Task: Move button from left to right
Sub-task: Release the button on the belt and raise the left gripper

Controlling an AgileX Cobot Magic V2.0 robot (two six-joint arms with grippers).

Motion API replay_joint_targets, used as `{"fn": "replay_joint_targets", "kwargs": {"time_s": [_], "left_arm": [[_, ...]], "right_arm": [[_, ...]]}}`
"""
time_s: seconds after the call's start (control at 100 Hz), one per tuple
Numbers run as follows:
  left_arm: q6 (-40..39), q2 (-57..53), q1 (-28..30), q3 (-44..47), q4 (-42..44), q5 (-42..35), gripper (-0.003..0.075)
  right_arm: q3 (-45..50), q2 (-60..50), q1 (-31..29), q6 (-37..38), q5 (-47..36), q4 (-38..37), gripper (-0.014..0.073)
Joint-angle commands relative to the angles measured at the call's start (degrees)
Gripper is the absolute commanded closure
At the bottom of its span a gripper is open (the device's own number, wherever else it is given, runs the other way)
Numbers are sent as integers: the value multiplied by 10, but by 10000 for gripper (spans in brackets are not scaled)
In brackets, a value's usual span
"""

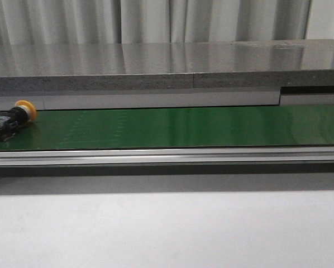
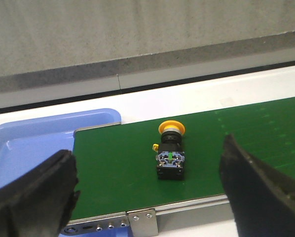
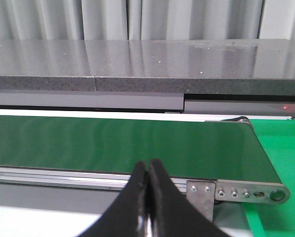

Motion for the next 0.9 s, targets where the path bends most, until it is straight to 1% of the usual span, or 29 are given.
{"fn": "replay_joint_targets", "kwargs": {"time_s": [0.0,0.35,0.51,0.65,0.72,0.79,0.84,0.86,0.89], "left_arm": [[-1,-50,-7,14,-6,-60,146],[-1,-232,-7,68,-6,-48,146],[-1,-263,-7,81,-6,-45,148],[-1,-263,-7,82,-6,-34,176],[-1,-263,-7,82,-6,-34,233],[-1,-263,-7,82,-5,-34,324],[-1,-263,-7,82,-5,-34,414],[-1,-263,-7,82,-5,-34,437],[-1,-263,-7,82,-5,-34,499]], "right_arm": [[-11,-9,0,-2,-49,-5,661],[-11,-9,0,-2,-49,-5,661],[-11,-9,0,-2,-49,-5,661],[-11,-9,0,-2,-49,-5,661],[-11,-9,0,-2,-49,-5,661],[-11,-9,0,-2,-49,-5,661],[-11,-9,0,-2,-49,-5,661],[-11,-9,0,-2,-49,-5,661],[-11,-9,0,-2,-49,-5,661]]}}
